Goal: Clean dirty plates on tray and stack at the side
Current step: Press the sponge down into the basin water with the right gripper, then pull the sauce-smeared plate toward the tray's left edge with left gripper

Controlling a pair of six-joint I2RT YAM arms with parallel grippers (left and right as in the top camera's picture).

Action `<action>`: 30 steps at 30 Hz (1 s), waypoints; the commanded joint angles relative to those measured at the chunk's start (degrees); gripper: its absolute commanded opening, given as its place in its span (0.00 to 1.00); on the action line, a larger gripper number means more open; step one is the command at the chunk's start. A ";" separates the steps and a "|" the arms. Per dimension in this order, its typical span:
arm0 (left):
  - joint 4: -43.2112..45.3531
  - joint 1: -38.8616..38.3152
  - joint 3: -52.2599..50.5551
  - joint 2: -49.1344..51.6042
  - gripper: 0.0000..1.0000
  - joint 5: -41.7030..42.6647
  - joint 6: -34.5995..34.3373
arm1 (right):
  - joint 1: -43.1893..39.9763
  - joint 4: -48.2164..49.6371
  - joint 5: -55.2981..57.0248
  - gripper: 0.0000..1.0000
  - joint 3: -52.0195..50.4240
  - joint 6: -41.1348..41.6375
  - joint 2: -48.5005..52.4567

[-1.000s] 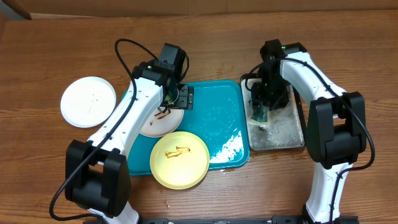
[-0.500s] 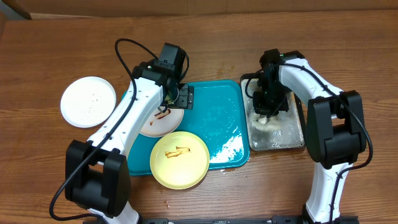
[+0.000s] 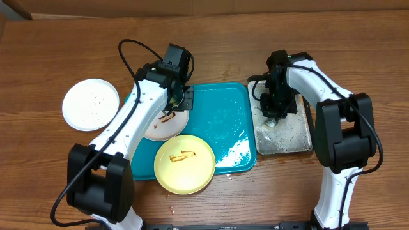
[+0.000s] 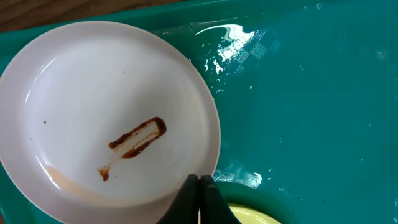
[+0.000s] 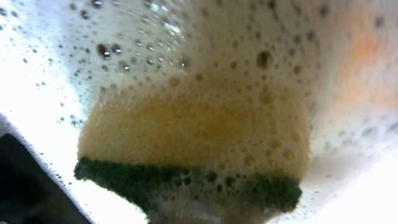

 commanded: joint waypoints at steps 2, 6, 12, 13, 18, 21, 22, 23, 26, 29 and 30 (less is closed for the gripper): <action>0.15 -0.33 0.55 -0.83 0.04 -2.43 1.33 | -0.22 0.24 1.90 0.04 -0.35 -0.02 0.17; 0.09 -0.26 0.55 0.39 0.04 -5.42 1.18 | -0.22 0.24 1.92 0.04 -0.22 -0.02 0.17; -0.68 1.27 0.55 2.32 0.04 -6.03 -0.22 | -1.60 -0.02 2.08 0.04 0.55 0.00 0.17; -0.92 1.64 0.55 2.34 0.04 -5.14 -0.20 | -1.97 -0.07 2.05 0.04 0.74 0.00 0.17; -1.18 2.78 0.55 2.34 0.04 0.61 -0.39 | -3.72 -0.35 0.81 0.04 1.68 -0.02 0.17; -1.84 3.58 0.55 2.36 0.04 0.68 -1.55 | -4.22 -0.52 0.76 0.04 2.01 -0.02 0.17; -1.99 3.91 0.55 2.36 0.04 0.66 -1.57 | -4.26 -0.52 0.76 0.04 2.01 -0.02 0.17; -2.32 4.57 0.55 2.36 0.04 0.59 -1.66 | -4.26 -0.52 0.76 0.04 2.01 -0.02 0.17; -3.21 6.93 0.55 2.36 0.04 0.66 -2.19 | -4.24 -0.48 0.72 0.04 2.01 -0.02 0.17; -3.80 9.70 0.55 2.38 0.04 0.90 -2.58 | -4.24 -0.52 0.33 0.04 2.01 -0.17 0.17; -4.02 10.47 0.55 2.38 0.04 0.87 -2.56 | -4.24 -0.59 0.31 0.04 2.01 -0.22 0.17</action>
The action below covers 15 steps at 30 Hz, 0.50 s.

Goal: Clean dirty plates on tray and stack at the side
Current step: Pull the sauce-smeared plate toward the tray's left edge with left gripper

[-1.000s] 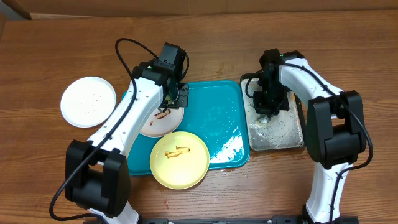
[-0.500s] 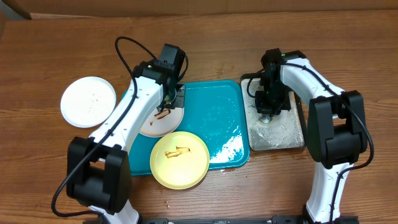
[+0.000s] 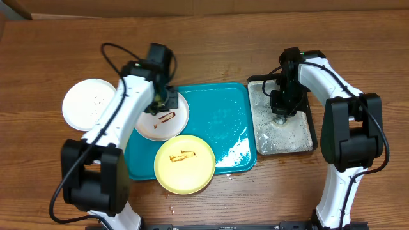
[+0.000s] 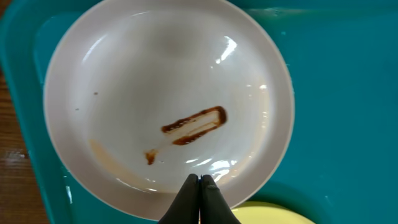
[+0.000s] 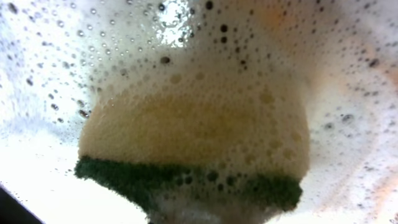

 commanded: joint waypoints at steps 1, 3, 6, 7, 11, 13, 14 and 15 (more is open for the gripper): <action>-0.63 3.65 0.55 0.74 0.04 0.70 -1.22 | 0.00 -0.17 -0.15 0.04 1.51 -0.24 0.17; -1.03 5.44 0.55 0.72 0.04 0.61 -1.18 | 0.00 -0.31 -0.15 0.04 1.51 -0.24 0.17; -1.18 8.09 0.55 0.74 0.06 0.68 -0.96 | 0.00 -0.37 -0.48 0.04 1.51 -0.28 0.17; -1.18 8.83 0.52 0.74 0.12 0.68 -0.52 | 0.00 -0.37 -0.76 0.04 1.51 -0.31 0.17; -0.63 10.84 -0.02 0.74 0.32 0.48 0.74 | 0.00 -0.39 -0.76 0.04 1.51 -0.46 0.17; 0.13 11.67 -0.85 0.79 0.42 0.46 1.60 | 0.00 -0.48 -0.76 0.04 1.51 -0.46 0.17; 0.76 12.13 -1.62 0.81 0.44 0.46 2.05 | 0.00 -0.59 -0.76 0.04 1.51 -0.46 0.17; 1.53 12.52 -2.49 0.83 0.44 0.48 2.03 | 0.00 -0.63 -0.79 0.04 1.51 -0.46 0.17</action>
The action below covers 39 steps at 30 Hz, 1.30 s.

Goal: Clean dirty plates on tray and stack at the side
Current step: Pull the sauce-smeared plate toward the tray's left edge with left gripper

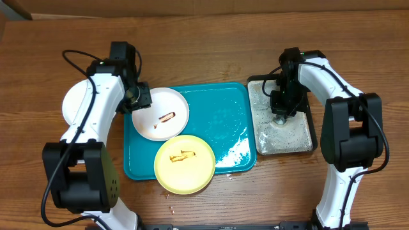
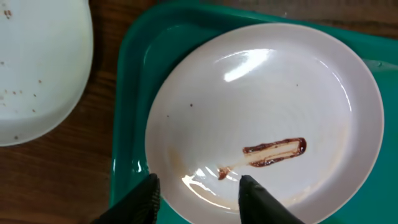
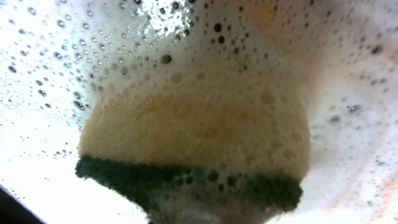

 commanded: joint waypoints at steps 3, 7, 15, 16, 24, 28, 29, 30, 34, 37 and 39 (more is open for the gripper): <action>3.69 1.86 -5.44 0.85 0.41 0.55 1.42 | 0.00 -0.17 -0.81 0.04 1.51 -0.39 0.17; 8.35 1.95 -10.95 0.85 0.41 0.70 1.07 | 0.00 -0.39 -0.79 0.04 1.51 -0.39 0.17; 12.63 1.95 -14.51 0.85 0.41 0.68 0.72 | 0.00 -1.90 -0.76 0.04 1.51 -0.39 0.17; 12.83 1.95 -14.51 0.85 0.42 0.63 0.74 | 0.00 -2.12 -0.76 0.04 1.51 -0.39 0.17; 14.56 2.40 -14.51 0.85 0.47 0.04 0.72 | 0.00 -3.06 -0.74 0.04 1.51 -0.39 0.17; 15.23 2.45 -14.49 0.85 0.43 0.55 0.74 | 0.00 -3.02 -0.76 0.04 1.51 -0.39 0.17; 15.41 2.45 -14.47 0.85 0.42 0.72 0.74 | 0.00 -3.04 -0.76 0.04 1.51 -0.37 0.17; 15.52 2.45 -14.45 0.83 0.43 0.92 0.70 | 0.00 -3.04 -0.76 0.04 1.51 -0.39 0.17; 15.34 2.45 -13.49 0.83 0.44 1.16 0.52 | 0.00 -3.02 -0.76 0.04 1.51 -0.37 0.17; 15.06 2.45 -12.57 0.83 0.44 1.16 0.52 | 0.00 -3.19 -0.76 0.04 1.51 -0.37 0.17; 15.02 2.47 -12.15 0.83 0.45 1.25 0.52 | 0.00 -3.21 -0.76 0.04 1.51 -0.37 0.17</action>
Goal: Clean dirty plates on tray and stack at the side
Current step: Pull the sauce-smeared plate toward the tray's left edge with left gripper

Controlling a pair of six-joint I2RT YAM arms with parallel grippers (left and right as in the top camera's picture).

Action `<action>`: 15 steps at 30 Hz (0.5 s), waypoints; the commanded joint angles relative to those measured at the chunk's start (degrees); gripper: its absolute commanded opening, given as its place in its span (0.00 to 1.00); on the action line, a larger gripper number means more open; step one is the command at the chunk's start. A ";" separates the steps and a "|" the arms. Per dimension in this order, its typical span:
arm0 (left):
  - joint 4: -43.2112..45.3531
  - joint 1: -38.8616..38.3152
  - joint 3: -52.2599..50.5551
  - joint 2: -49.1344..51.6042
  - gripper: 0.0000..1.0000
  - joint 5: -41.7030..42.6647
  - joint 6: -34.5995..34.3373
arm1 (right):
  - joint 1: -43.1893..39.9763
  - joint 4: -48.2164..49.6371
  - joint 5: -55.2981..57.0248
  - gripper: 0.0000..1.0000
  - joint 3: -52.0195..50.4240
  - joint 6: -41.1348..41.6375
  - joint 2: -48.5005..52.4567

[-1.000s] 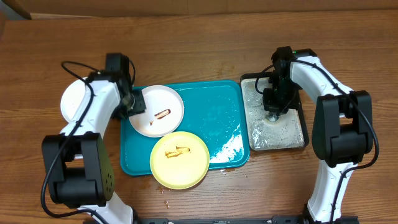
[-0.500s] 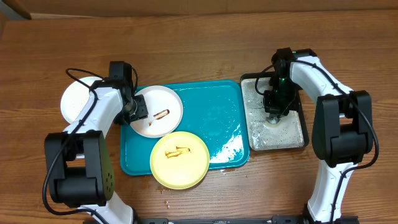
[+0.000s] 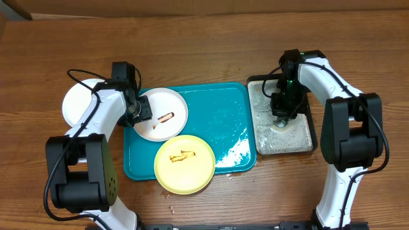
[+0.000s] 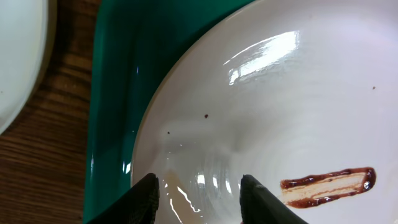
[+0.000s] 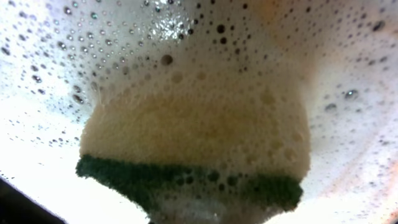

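Observation:
A white plate [image 3: 163,113] with a brown sauce streak [image 4: 328,186] lies at the back left of the teal tray [image 3: 220,128]. My left gripper [image 3: 138,114] is open low over that plate's left rim [image 4: 149,146]. Its left fingertip [image 4: 144,200] is at the rim and the right one is over the plate's inside. A yellow plate [image 3: 184,163] with a smear sits at the tray's front. My right gripper [image 3: 281,117] is shut on a yellow and green sponge [image 5: 194,143] in foam.
A clean white plate [image 3: 78,102] lies on the wood left of the tray, partly under my left arm. The soapy basin [image 3: 282,134] stands right of the tray. Water pools on the tray's right part [image 3: 235,147].
My left gripper, still open, is now lower and closer to the white plate's left rim. The right gripper and sponge have not visibly moved.
My left gripper was shut over the white plate's right side, then shut over its middle. Then it stood open at the plate's left rim, and now sits lower there. All along the right gripper held the sponge in the foamy basin.

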 commanded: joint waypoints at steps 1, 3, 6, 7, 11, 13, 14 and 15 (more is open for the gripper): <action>-0.11 0.79 2.34 0.50 0.45 0.94 0.44 | 0.00 -0.11 -0.48 0.04 1.46 -0.42 0.17; -0.17 1.05 3.06 0.50 0.42 1.55 0.46 | 0.00 -0.09 -0.48 0.04 1.46 -0.42 0.17; -1.53 1.60 5.01 0.48 0.38 1.88 0.46 | 0.00 -0.13 -0.48 0.04 1.46 -0.42 0.17; -2.49 1.73 5.92 0.48 0.38 1.64 0.46 | 0.00 -0.20 -0.48 0.04 1.46 -0.42 0.17; -4.94 2.12 7.08 0.48 0.40 -2.64 -1.36 | 0.00 -0.28 -0.48 0.04 1.46 -0.42 0.17; -5.27 2.36 7.08 0.50 0.40 -2.93 -1.31 | 0.00 -0.26 -0.48 0.04 1.46 -0.42 0.17; -5.27 2.51 7.08 0.50 0.40 -2.51 -1.40 | 0.00 -0.28 -0.50 0.04 1.46 -0.42 0.17; -5.27 2.75 7.06 0.50 0.40 -2.49 -1.53 | 0.00 -0.33 -0.50 0.04 1.46 -0.42 0.17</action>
